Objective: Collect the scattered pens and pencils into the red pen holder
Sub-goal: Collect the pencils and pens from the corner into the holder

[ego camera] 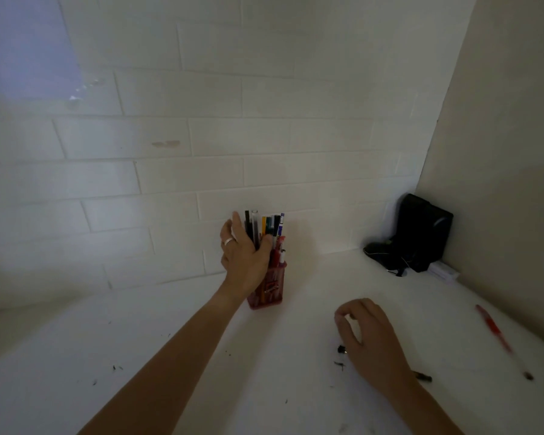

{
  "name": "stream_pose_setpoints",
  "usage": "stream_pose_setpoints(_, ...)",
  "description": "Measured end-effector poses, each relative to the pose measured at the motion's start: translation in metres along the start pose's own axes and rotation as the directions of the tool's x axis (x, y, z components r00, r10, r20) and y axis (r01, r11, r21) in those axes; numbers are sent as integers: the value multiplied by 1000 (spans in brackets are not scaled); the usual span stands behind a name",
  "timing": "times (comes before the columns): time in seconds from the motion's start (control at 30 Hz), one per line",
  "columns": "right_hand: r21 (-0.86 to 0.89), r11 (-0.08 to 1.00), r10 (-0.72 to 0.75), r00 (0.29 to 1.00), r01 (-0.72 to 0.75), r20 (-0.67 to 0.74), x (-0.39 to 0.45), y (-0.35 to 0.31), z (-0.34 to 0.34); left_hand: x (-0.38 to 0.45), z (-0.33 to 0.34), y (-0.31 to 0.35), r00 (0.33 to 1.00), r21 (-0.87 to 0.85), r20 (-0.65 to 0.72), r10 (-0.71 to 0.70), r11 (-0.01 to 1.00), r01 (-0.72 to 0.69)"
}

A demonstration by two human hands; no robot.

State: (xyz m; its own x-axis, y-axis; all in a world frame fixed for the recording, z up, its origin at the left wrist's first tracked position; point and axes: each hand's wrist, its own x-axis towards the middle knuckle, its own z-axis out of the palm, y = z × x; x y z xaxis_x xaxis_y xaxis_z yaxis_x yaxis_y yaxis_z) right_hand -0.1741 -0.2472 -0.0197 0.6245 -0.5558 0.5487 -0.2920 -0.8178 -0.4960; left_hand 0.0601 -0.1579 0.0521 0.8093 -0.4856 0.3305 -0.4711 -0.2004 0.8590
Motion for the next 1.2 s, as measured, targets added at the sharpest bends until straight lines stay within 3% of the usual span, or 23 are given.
stream_pose_setpoints(0.17, 142, 989, -35, 999, 34, 7, 27, -46, 9, 3, -8, 10, 1000, -79, -3, 12, 997, -12)
stream_pose_setpoints(0.3, 420, 902, 90, 995, -98, 38, 51, -96, 18, 0, -17, 16, 997, -261, -73, 9, 965, -28)
stream_pose_setpoints(0.37, 621, 739, 228, 964, -263, 136, 58, -115, 25, -5, -20, 16, 996, -400, -82, 26, 915, -56)
stream_pose_setpoints(0.43, 792, 447, 312, 902, -417, 299, 66, -129, 30, -17, -19, 17, 996, -495, -52, 67, 865, -84)
stream_pose_setpoints(0.5, 855, 212, 335, 857, -473, 391, 73, -135, 34, -29, -14, 11, 995, -517, -13, 94, 851, -87)
stream_pose_setpoints(0.57, 872, 164, 383, 844, -462, 375, 79, -137, 37, -33, -9, 1, 994, -530, 40, 102, 846, -65)
stream_pose_setpoints(0.67, 893, 266, 474, 856, -364, 207, 85, -131, 37, -30, -4, -13, 992, -566, 94, 85, 825, -17)
stream_pose_setpoints(0.77, 844, 467, 538, 842, -265, -33, 92, -118, 26, -39, 3, -29, 989, -343, 9, 148, 929, -136)
stream_pose_setpoints(0.93, 674, 721, 443, 856, -162, -268, 100, -103, 7, -46, 12, -54, 978, -194, -37, 203, 959, -207)
stream_pose_setpoints(1.07, 525, 846, 297, 901, -94, -317, 104, -103, 19, -45, 13, -56, 957, -97, -47, 285, 952, -289)
stream_pose_setpoints(1.2, 330, 943, 93, 979, -29, -181, 106, -110, 42, -44, 15, -65, 950, -100, -45, 307, 945, -311)
